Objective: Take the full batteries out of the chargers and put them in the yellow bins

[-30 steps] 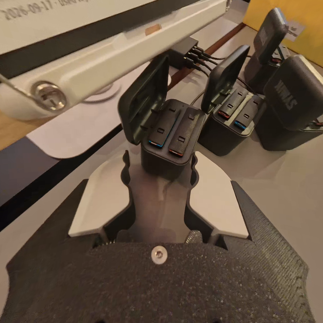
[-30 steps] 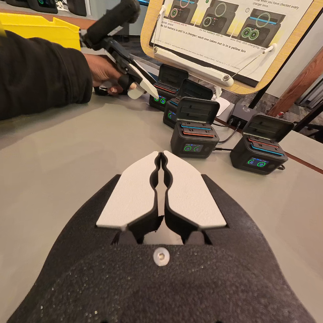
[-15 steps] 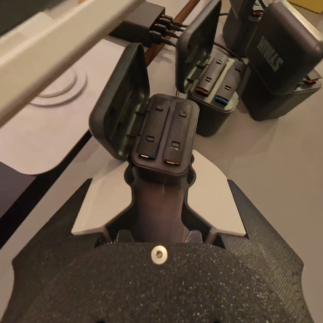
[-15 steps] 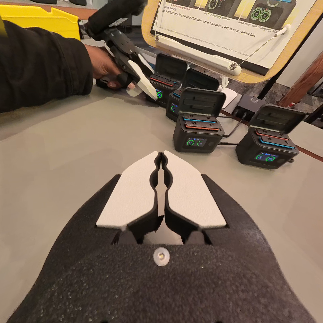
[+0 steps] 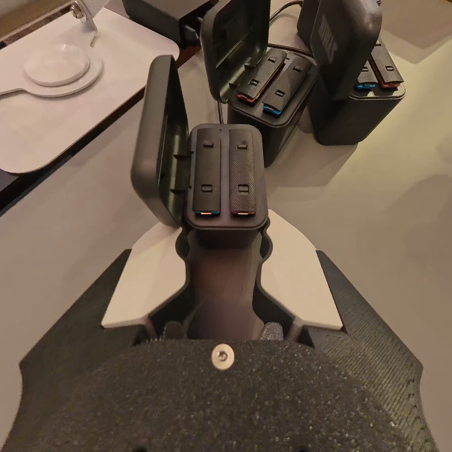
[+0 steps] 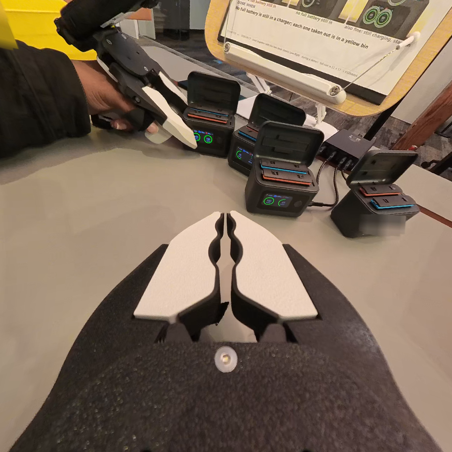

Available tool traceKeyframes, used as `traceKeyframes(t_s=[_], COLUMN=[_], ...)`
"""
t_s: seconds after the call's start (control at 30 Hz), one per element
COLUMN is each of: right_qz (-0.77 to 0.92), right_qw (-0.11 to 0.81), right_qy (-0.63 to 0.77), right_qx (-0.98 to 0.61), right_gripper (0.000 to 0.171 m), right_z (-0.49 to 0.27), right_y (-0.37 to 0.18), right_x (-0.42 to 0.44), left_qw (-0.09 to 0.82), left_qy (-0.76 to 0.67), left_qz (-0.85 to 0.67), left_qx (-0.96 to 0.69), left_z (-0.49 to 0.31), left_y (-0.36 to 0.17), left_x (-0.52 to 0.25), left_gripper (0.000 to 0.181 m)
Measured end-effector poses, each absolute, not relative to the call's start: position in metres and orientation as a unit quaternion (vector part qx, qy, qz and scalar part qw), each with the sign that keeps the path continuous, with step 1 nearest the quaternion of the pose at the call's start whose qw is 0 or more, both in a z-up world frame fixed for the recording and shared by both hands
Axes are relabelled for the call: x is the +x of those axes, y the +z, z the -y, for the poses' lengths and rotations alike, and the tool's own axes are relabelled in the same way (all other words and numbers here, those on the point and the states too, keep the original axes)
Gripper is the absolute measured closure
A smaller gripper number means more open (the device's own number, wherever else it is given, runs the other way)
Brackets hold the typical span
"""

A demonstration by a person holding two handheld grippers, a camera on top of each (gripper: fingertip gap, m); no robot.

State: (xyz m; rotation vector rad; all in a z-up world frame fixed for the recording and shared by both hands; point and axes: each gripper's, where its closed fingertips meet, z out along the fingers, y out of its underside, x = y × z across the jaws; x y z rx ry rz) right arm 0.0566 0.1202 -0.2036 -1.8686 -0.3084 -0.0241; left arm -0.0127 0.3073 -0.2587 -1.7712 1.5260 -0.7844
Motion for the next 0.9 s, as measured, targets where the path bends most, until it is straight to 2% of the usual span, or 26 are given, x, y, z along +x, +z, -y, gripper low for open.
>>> traceKeyframes(t_s=[0.23,0.53,0.9], right_qz=[0.147,0.152,0.151], right_qw=[0.571,0.561,0.552], right_qy=[-0.009,0.056,0.051], right_qx=[-0.807,-0.812,-0.818], right_gripper=[0.164,0.141,0.140], right_z=[-0.126,-0.170,-0.184], right_y=[-0.208,-0.187,-0.198], right_x=[0.051,0.020,0.014], left_qw=[0.349,0.362,0.365], left_qy=[-0.290,-0.277,-0.273], left_qz=[-0.552,-0.544,-0.543], left_qx=[-0.700,-0.705,-0.705], left_z=[-0.300,-0.303,-0.303], left_y=[-0.258,-0.258,-0.257], left_x=[-0.010,-0.013,-0.011], left_gripper=[0.124,0.124,0.126])
